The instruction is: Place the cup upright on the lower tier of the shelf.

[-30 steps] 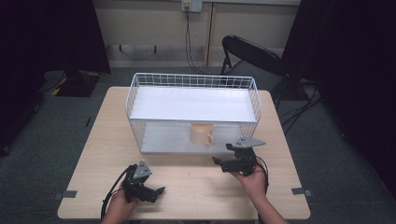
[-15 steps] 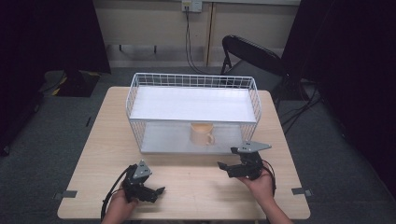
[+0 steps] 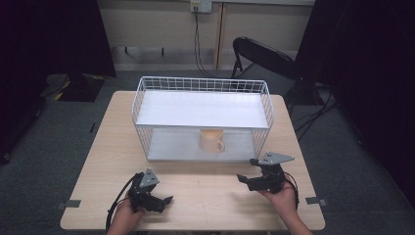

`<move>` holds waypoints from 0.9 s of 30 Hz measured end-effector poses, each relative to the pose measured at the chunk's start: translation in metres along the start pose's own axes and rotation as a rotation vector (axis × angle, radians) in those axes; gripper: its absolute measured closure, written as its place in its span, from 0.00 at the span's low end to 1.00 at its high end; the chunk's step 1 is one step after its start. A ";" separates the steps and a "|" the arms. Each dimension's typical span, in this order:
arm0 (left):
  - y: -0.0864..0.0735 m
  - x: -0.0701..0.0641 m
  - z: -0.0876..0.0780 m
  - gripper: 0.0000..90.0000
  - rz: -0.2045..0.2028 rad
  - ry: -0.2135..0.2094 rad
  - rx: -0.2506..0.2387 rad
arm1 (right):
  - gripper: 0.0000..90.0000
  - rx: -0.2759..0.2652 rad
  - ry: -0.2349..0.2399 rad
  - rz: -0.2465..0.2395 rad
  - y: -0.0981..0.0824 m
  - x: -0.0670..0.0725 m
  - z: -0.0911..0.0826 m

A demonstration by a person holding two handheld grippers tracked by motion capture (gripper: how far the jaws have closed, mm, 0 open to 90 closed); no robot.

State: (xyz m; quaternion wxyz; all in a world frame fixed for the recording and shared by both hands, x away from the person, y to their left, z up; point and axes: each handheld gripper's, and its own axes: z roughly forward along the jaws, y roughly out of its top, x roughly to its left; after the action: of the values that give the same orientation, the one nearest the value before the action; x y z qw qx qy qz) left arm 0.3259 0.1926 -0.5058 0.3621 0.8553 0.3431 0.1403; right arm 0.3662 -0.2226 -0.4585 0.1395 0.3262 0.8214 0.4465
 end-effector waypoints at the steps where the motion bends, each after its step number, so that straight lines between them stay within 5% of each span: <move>1: 0.000 0.000 0.000 0.00 0.000 0.000 0.000 | 0.19 0.000 -0.002 -0.004 -0.001 -0.001 -0.002; 27: 0.000 0.000 0.000 0.00 0.000 0.000 0.000 | 0.18 0.020 -0.036 -0.044 -0.030 -0.018 -0.030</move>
State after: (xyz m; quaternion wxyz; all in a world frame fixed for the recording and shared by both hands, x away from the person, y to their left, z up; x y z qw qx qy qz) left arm 0.3259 0.1926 -0.5058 0.3621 0.8553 0.3431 0.1404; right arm 0.3518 -0.2654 -0.4678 0.1609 0.3175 0.8301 0.4293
